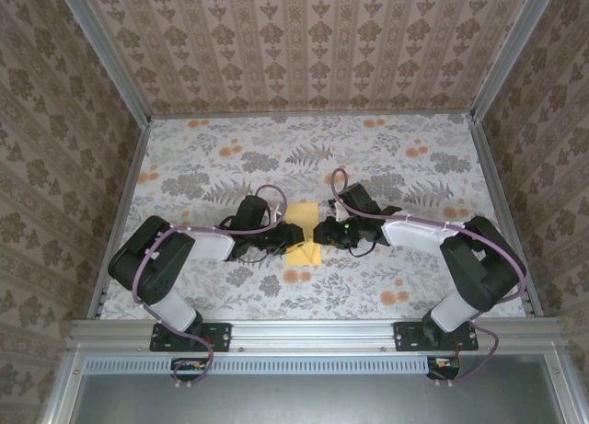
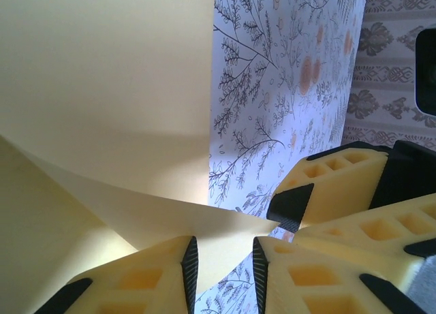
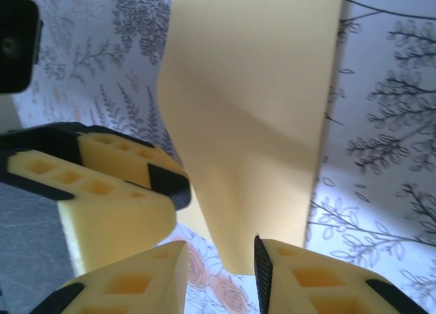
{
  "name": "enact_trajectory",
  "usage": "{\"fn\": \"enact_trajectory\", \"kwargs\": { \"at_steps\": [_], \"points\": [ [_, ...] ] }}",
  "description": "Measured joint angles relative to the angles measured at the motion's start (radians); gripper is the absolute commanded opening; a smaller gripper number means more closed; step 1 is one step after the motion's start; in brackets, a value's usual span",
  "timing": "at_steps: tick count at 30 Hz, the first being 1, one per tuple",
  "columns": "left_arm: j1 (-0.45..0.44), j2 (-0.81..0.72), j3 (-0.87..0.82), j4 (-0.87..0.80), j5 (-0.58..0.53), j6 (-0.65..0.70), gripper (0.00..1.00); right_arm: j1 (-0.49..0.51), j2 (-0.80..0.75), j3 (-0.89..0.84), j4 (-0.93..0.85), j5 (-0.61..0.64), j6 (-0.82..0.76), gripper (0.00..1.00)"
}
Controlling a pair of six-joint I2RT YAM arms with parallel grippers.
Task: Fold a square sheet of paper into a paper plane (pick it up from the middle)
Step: Fold the triangle a second time at the center of the table.
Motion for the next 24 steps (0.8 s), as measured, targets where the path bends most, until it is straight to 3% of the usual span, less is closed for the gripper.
{"fn": "enact_trajectory", "kwargs": {
  "at_steps": [7, 16, 24],
  "points": [
    [0.000, 0.000, 0.000, 0.000, -0.002, 0.000, 0.29, 0.000, 0.039, 0.000, 0.061, -0.030, 0.015, 0.26],
    [0.004, 0.000, 0.000, 0.000, -0.001, 0.000, 0.28, 0.000, 0.068, 0.003, 0.063, -0.031, 0.009, 0.06],
    [0.014, 0.002, 0.015, -0.007, 0.013, -0.003, 0.27, -0.008, 0.073, 0.038, 0.025, -0.021, -0.051, 0.05]
  ]
}}
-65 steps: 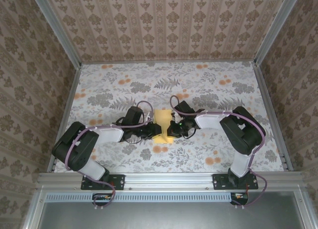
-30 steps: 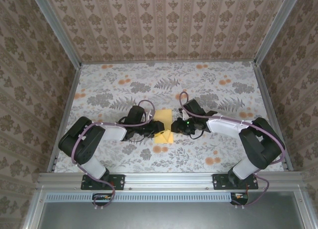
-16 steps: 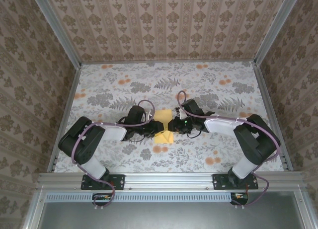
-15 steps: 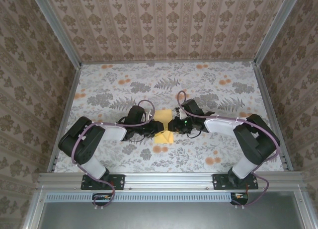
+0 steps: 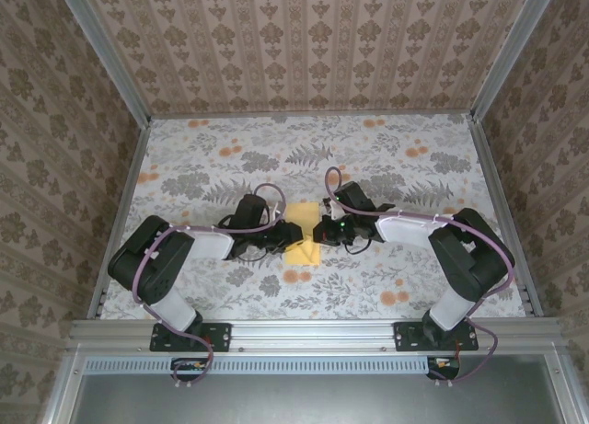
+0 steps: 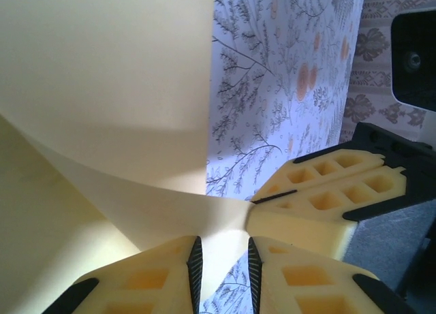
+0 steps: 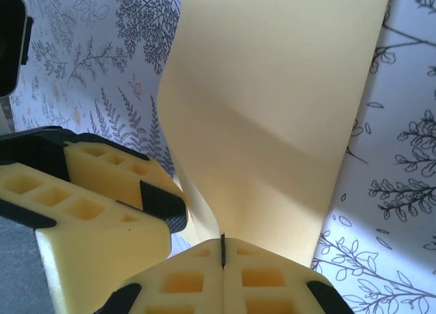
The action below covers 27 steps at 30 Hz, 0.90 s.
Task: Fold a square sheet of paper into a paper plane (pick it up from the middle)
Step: Fold the triangle a second time at the center of the table.
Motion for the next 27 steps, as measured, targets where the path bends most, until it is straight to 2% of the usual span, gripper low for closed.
{"fn": "enact_trajectory", "kwargs": {
  "at_steps": [12, 27],
  "points": [
    [0.000, 0.051, 0.063, -0.021, 0.040, 0.014, 0.25, -0.009, 0.037, 0.035, -0.063, 0.037, -0.072, 0.05],
    [-0.006, 0.055, 0.135, -0.163, 0.038, 0.095, 0.25, -0.013, 0.082, 0.095, -0.117, 0.091, -0.166, 0.04]
  ]
}}
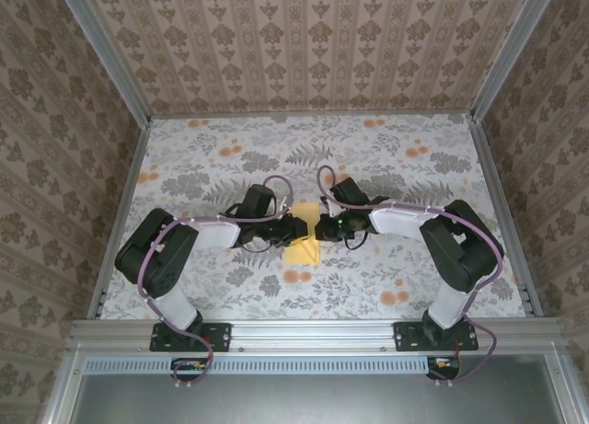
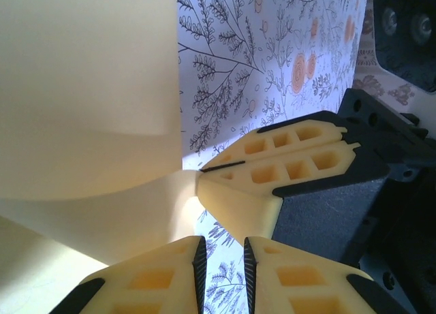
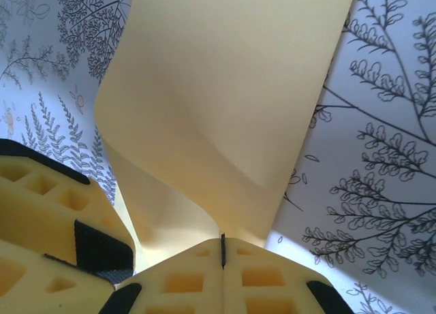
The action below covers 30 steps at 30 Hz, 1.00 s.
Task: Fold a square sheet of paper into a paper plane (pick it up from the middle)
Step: Fold the triangle a second time at the center of the table.
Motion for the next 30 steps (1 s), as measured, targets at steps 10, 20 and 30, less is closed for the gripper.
{"fn": "enact_trajectory", "kwargs": {
  "at_steps": [10, 20, 30],
  "points": [
    [-0.016, 0.026, 0.014, -0.042, -0.008, 0.015, 0.24, -0.006, 0.035, 0.036, -0.031, 0.023, -0.050, 0.04],
    [-0.022, 0.039, 0.014, -0.042, -0.012, 0.018, 0.24, -0.006, 0.063, 0.068, -0.042, 0.022, -0.076, 0.04],
    [-0.024, 0.046, 0.034, -0.050, -0.013, 0.019, 0.24, -0.006, 0.073, 0.089, -0.066, 0.033, -0.095, 0.04]
  ]
}}
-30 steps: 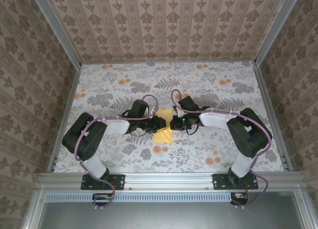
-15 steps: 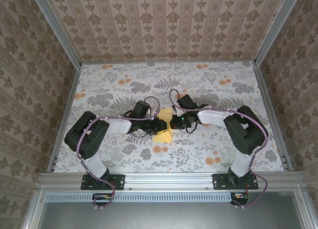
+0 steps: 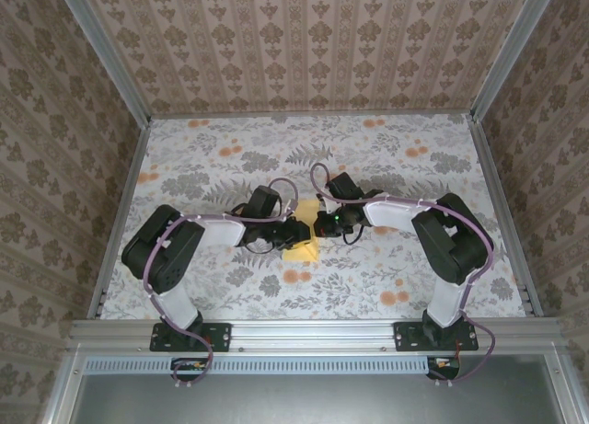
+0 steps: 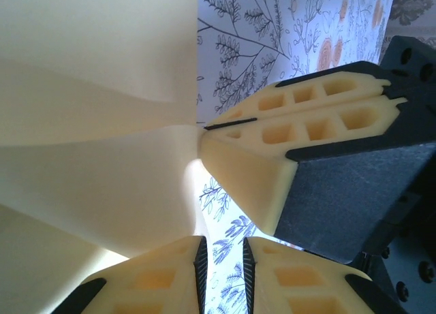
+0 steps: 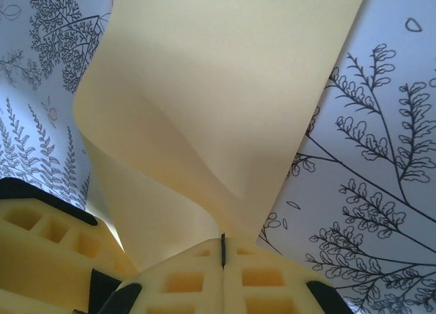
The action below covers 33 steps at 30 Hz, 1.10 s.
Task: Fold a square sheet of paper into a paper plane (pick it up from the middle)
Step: Fold the triangle a second time at the center of the table.
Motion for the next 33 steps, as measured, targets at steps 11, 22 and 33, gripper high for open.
{"fn": "enact_trajectory", "kwargs": {
  "at_steps": [11, 22, 33],
  "points": [
    [-0.006, 0.013, 0.013, -0.006, -0.002, 0.011, 0.24, 0.000, 0.019, 0.023, -0.018, 0.009, -0.008, 0.04],
    [-0.006, 0.030, 0.022, -0.006, -0.003, 0.015, 0.23, -0.002, 0.039, 0.056, -0.036, 0.012, -0.030, 0.04],
    [-0.006, 0.032, 0.026, -0.006, -0.005, 0.015, 0.23, -0.002, 0.052, 0.066, -0.046, 0.034, -0.034, 0.03]
  ]
}}
